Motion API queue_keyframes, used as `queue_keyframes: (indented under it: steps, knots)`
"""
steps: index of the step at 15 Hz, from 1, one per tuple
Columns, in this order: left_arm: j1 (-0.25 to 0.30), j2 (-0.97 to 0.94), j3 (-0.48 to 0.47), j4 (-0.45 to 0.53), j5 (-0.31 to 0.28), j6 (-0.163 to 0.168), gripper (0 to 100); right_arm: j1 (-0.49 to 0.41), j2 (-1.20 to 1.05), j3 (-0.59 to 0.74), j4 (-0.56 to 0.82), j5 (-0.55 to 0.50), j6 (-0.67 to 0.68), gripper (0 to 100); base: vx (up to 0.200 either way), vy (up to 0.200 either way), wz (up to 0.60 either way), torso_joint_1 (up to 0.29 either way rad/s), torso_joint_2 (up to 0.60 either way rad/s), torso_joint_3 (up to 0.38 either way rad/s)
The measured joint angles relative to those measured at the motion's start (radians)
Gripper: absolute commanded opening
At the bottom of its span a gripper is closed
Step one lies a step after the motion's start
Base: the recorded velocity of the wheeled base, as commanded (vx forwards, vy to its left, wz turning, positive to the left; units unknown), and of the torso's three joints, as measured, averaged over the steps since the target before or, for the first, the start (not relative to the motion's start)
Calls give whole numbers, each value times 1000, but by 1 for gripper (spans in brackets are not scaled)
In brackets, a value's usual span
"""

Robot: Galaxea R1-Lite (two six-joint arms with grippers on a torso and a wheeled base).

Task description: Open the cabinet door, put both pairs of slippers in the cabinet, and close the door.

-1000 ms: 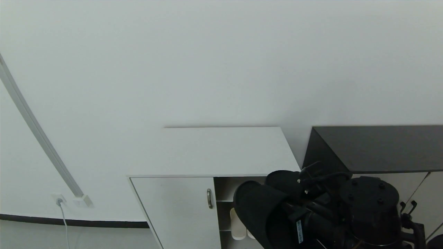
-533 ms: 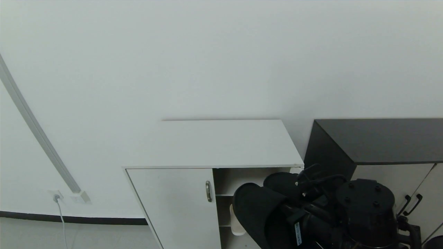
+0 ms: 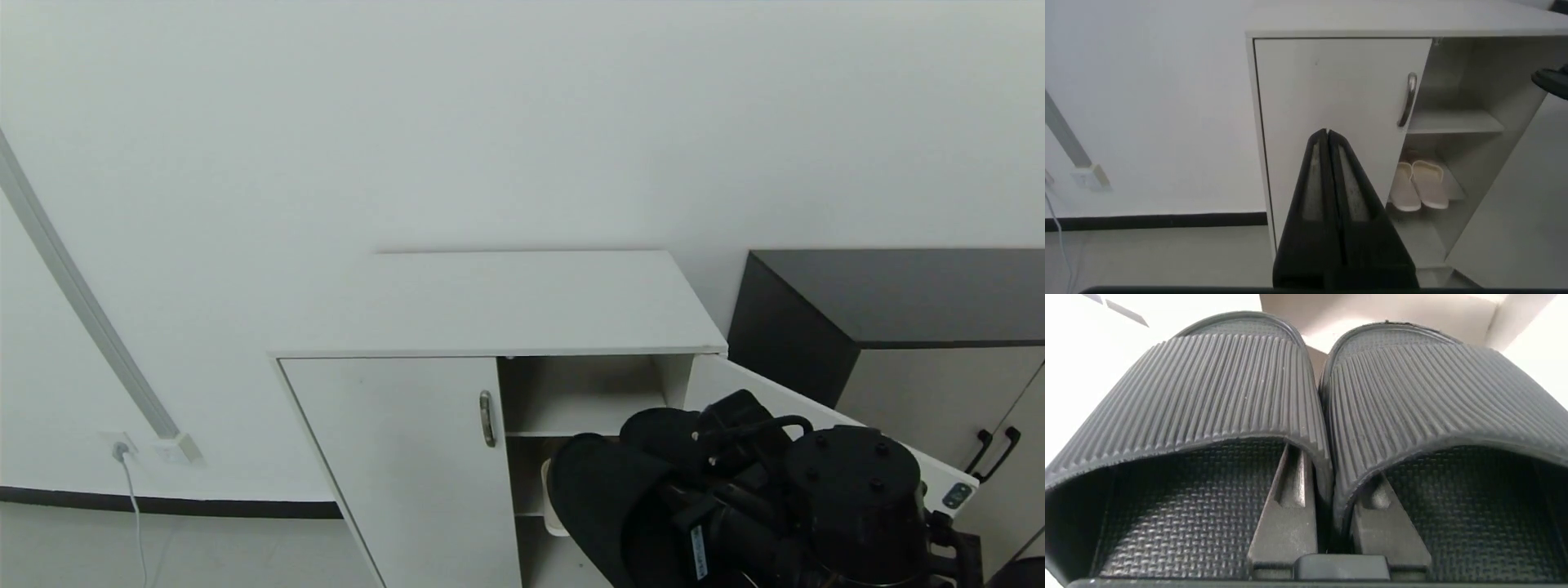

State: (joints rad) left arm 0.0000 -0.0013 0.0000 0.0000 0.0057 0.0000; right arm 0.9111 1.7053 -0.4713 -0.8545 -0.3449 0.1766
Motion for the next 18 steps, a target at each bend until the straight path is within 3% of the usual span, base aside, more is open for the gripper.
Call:
queue_keyframes:
  steps: [8, 18]
  knots:
    - [0, 0, 0, 0, 0, 0, 0, 0, 4, 3, 0, 0, 0, 0, 0, 0, 0, -192, 510, 321]
    - [0, 0, 0, 0, 0, 0, 0, -1, 25, 11, -24, 0, 0, 0, 0, 0, 0, -120, 468, 348]
